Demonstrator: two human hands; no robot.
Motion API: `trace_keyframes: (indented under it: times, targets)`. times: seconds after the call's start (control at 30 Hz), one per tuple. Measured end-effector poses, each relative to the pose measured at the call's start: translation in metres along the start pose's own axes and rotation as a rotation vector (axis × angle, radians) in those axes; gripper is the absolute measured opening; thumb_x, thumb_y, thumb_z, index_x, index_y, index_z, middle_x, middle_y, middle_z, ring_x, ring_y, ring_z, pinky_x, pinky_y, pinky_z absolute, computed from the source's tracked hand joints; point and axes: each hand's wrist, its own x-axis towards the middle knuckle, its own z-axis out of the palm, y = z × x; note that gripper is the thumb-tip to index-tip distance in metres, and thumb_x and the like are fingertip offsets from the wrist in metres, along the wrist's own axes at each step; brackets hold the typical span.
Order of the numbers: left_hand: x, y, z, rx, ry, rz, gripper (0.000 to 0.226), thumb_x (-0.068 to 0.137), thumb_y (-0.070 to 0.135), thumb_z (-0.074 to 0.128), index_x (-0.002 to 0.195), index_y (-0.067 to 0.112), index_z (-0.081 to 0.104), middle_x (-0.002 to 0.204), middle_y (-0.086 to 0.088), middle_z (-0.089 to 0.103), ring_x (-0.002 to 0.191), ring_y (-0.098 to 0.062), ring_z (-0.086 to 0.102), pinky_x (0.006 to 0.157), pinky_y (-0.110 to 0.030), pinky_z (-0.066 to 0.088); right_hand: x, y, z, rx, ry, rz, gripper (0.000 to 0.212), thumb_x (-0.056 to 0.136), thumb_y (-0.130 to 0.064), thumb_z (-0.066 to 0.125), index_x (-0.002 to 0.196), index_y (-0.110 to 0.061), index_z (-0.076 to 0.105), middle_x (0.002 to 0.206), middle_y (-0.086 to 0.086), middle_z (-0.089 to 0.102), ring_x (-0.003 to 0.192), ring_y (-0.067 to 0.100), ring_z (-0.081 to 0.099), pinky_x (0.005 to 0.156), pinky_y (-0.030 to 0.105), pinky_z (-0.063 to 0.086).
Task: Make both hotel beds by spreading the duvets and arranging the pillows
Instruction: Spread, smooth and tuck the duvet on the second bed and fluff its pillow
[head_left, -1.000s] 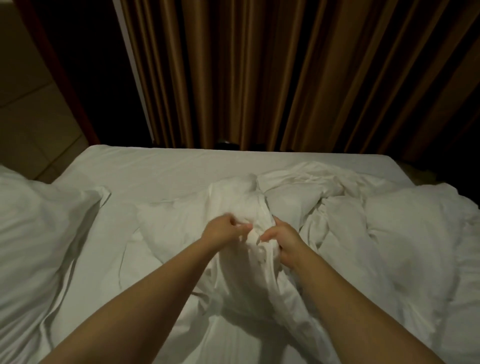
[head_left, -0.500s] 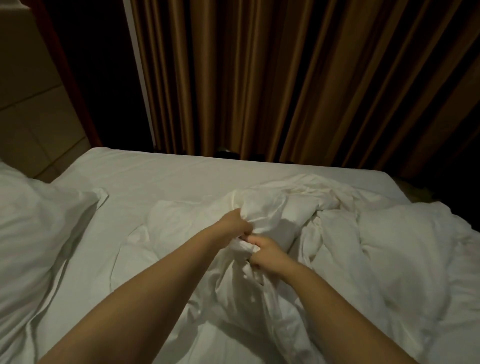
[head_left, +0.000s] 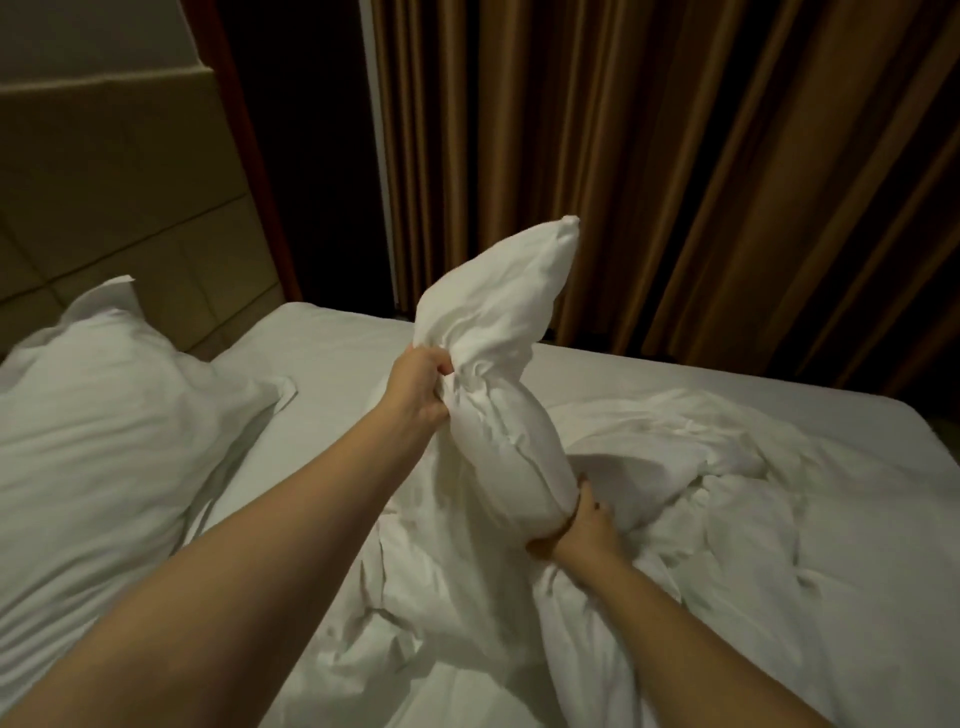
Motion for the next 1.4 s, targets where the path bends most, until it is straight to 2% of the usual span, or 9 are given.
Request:
trace_keyframes:
  times: [0.13, 0.27, 0.4, 0.53, 0.6, 0.7, 0.83, 1.13, 1.4]
  targets:
    - [0.015, 0.024, -0.027, -0.018, 0.148, -0.001, 0.061, 0.065, -0.017, 0.027, 0.117, -0.001, 0.055, 0.097, -0.018, 0.057, 0.088, -0.034, 0.059, 0.088, -0.047, 0.051, 0.041, -0.039, 0.000, -0.251, -0.146, -0.025, 0.066, 0.073, -0.037, 0.072, 0.134, -0.023, 0.048, 0.113, 0.005, 0.062, 0.097, 0.025, 0.064, 0.075, 0.027, 0.048]
    - [0.055, 0.073, -0.052, -0.173, 0.252, -0.026, 0.027, 0.075, -0.015, 0.026, 0.080, -0.002, 0.049, 0.091, -0.013, 0.047, 0.082, -0.027, 0.052, 0.084, -0.036, 0.048, 0.086, -0.126, -0.043, -0.221, 0.111, -0.071, 0.028, 0.094, -0.026, 0.048, 0.114, -0.012, 0.062, 0.117, 0.013, 0.062, 0.098, 0.030, 0.060, 0.085, 0.034, 0.047]
    - [0.079, 0.183, 0.007, -0.217, -0.025, 0.105, 0.041, 0.059, -0.017, 0.025, 0.079, 0.007, 0.053, 0.074, 0.001, 0.047, 0.074, -0.012, 0.060, 0.089, -0.014, 0.042, 0.092, -0.292, -0.169, 0.143, 0.595, -0.191, 0.027, 0.099, -0.019, 0.030, 0.101, -0.012, 0.056, 0.110, 0.013, 0.057, 0.090, 0.028, 0.054, 0.074, 0.031, 0.040]
    - [0.099, 0.328, 0.079, -0.164, -0.374, 0.383, 0.042, 0.080, -0.017, 0.027, 0.109, -0.001, 0.052, 0.103, -0.016, 0.056, 0.098, -0.026, 0.058, 0.077, -0.039, 0.055, 0.068, -0.420, -0.274, 0.987, 0.728, -0.455, 0.032, 0.091, -0.035, 0.032, 0.074, -0.016, 0.051, 0.081, 0.004, 0.057, 0.073, 0.024, 0.055, 0.063, 0.033, 0.041]
    - [0.117, 0.369, 0.092, -0.153, -0.463, 0.502, 0.052, 0.082, -0.018, 0.026, 0.121, 0.004, 0.052, 0.113, -0.016, 0.059, 0.102, -0.030, 0.059, 0.078, -0.043, 0.054, 0.072, -0.447, -0.281, 0.960, 0.767, -0.610, 0.034, 0.093, -0.037, 0.030, 0.097, -0.021, 0.060, 0.100, 0.005, 0.062, 0.097, 0.027, 0.060, 0.079, 0.038, 0.048]
    - [0.154, 0.357, 0.068, 0.077, -0.310, 0.491, 0.039, 0.087, -0.014, 0.033, 0.122, -0.009, 0.048, 0.085, -0.006, 0.061, 0.074, -0.020, 0.060, 0.065, -0.031, 0.049, 0.116, -0.431, -0.247, 0.086, 0.758, -0.529, 0.067, 0.092, -0.028, 0.052, 0.150, -0.024, 0.019, 0.158, 0.004, 0.016, 0.142, 0.027, 0.023, 0.112, 0.044, 0.024]
    - [0.218, 0.263, -0.034, 0.496, 0.091, 0.125, 0.046, 0.091, 0.004, 0.054, 0.135, 0.010, 0.042, 0.143, -0.004, 0.038, 0.132, -0.024, 0.036, 0.102, -0.047, 0.033, 0.151, -0.373, -0.142, -0.584, 0.446, -0.343, 0.087, 0.087, -0.031, 0.058, 0.153, -0.026, 0.001, 0.160, 0.002, -0.011, 0.147, 0.029, -0.009, 0.114, 0.057, 0.002]
    - [0.153, 0.052, -0.172, 0.715, 0.104, -0.312, 0.052, 0.092, 0.014, 0.056, 0.140, 0.020, 0.036, 0.149, -0.011, 0.032, 0.137, -0.028, 0.031, 0.102, -0.048, 0.033, 0.077, -0.222, 0.096, -0.694, -0.102, -0.201, 0.075, 0.096, -0.038, 0.042, 0.153, -0.028, -0.005, 0.160, -0.002, -0.015, 0.146, 0.027, -0.013, 0.115, 0.056, -0.005]
    - [0.044, -0.012, -0.189, 0.749, 0.130, -0.245, 0.071, 0.092, 0.013, 0.054, 0.151, 0.027, 0.017, 0.154, -0.007, 0.025, 0.137, -0.029, 0.030, 0.102, -0.046, 0.033, -0.023, -0.146, 0.100, -0.580, 0.019, -0.256, 0.068, 0.098, -0.032, 0.039, 0.153, -0.029, 0.000, 0.161, -0.004, -0.008, 0.147, 0.022, -0.007, 0.117, 0.051, -0.001]
